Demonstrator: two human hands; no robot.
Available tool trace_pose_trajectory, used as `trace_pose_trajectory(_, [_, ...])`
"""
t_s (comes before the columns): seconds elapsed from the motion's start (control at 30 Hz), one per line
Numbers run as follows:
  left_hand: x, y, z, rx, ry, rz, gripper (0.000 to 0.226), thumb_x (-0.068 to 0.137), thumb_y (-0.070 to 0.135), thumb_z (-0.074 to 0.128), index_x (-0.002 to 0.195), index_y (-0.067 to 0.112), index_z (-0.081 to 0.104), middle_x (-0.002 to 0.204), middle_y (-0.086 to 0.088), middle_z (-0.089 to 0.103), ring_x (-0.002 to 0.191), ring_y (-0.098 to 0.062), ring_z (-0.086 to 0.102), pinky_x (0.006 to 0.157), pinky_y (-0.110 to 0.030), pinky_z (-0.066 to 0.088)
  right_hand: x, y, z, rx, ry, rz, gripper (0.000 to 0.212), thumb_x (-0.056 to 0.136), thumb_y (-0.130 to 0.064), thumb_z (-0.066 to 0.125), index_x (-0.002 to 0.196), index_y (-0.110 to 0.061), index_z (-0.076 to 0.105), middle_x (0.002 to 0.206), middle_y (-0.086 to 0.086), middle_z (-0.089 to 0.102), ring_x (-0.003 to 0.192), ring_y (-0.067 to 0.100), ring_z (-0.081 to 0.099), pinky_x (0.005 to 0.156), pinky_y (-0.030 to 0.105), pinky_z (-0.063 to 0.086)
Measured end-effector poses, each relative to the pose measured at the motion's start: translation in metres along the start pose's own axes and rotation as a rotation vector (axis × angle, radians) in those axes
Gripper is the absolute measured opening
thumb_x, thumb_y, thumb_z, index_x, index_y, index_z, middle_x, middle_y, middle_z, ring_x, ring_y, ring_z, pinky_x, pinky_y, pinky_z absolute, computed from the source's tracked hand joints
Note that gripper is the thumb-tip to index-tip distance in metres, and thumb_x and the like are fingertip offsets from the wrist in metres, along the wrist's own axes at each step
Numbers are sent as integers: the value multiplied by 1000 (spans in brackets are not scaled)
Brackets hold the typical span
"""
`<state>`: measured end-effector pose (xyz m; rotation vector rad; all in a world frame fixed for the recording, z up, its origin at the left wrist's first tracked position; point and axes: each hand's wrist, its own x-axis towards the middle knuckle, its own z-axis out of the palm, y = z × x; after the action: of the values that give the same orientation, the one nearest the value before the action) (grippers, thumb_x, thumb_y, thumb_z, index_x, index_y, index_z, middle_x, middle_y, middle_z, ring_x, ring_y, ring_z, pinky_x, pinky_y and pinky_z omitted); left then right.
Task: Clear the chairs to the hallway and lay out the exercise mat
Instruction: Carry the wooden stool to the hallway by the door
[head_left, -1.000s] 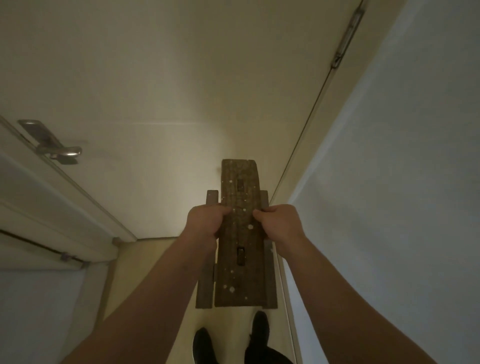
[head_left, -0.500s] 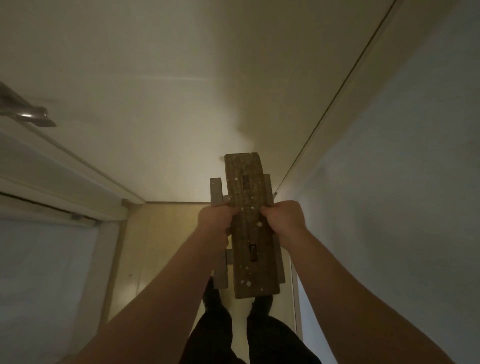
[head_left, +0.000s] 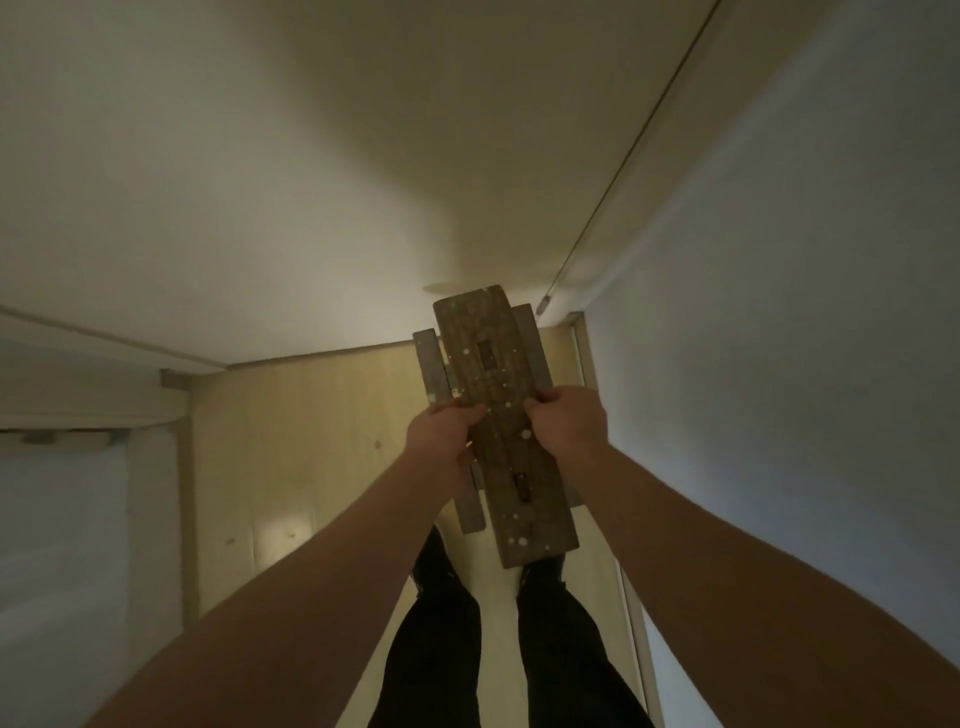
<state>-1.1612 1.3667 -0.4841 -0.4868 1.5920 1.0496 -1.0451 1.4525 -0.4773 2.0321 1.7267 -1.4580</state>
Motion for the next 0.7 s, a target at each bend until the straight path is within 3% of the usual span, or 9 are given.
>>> trace_pose_trajectory(0.07, [28, -13, 4, 34, -10, -11, 18, 92, 5, 69, 108, 13, 71, 105, -7, 76, 96, -24, 73, 66, -33, 63, 20, 21, 12, 46, 12, 24, 20, 97, -26, 64, 109, -17, 77, 68, -13, 61, 63, 3, 59, 54, 19, 44])
trace_pose_trajectory(0.17, [73, -34, 15, 81, 0, -9, 16, 93, 8, 69, 105, 18, 70, 104, -3, 75, 97, -21, 71, 76, -35, 63, 55, 52, 32, 105, 34, 62, 20, 96, -25, 66, 110, -16, 77, 73, -7, 68, 71, 13, 68, 70, 30, 58])
trace_pose_trajectory(0.3, [125, -57, 27, 92, -14, -13, 17, 92, 5, 67, 107, 12, 72, 102, -6, 77, 91, -22, 73, 62, -30, 62, 107, 91, 61, 142, 71, 89, 20, 93, -26, 68, 107, -16, 78, 66, -11, 63, 65, 7, 63, 58, 22, 49])
trace_pose_trajectory(0.4, [154, -73, 32, 76, -37, -28, 18, 92, 2, 62, 106, 9, 71, 103, -10, 75, 88, -24, 71, 53, -26, 57, 134, 114, 80, 223, 73, 137, 21, 93, -23, 69, 110, -14, 78, 70, -7, 67, 69, 12, 67, 70, 32, 60])
trace_pose_trajectory(0.53, [196, -93, 43, 90, -28, -34, 18, 91, 3, 63, 107, 7, 69, 104, -10, 74, 93, -26, 70, 64, -31, 56, 170, 144, 106, 305, 74, 170, 25, 94, -21, 66, 116, -16, 75, 92, 6, 75, 80, 24, 73, 79, 46, 63])
trace_pose_trajectory(0.7, [241, -110, 51, 101, -35, -39, 24, 90, 5, 62, 112, 7, 70, 105, -9, 74, 94, -26, 70, 65, -32, 55, 214, 170, 126, 321, 15, 180, 29, 93, -14, 60, 119, -15, 74, 94, 10, 74, 84, 30, 73, 80, 52, 62])
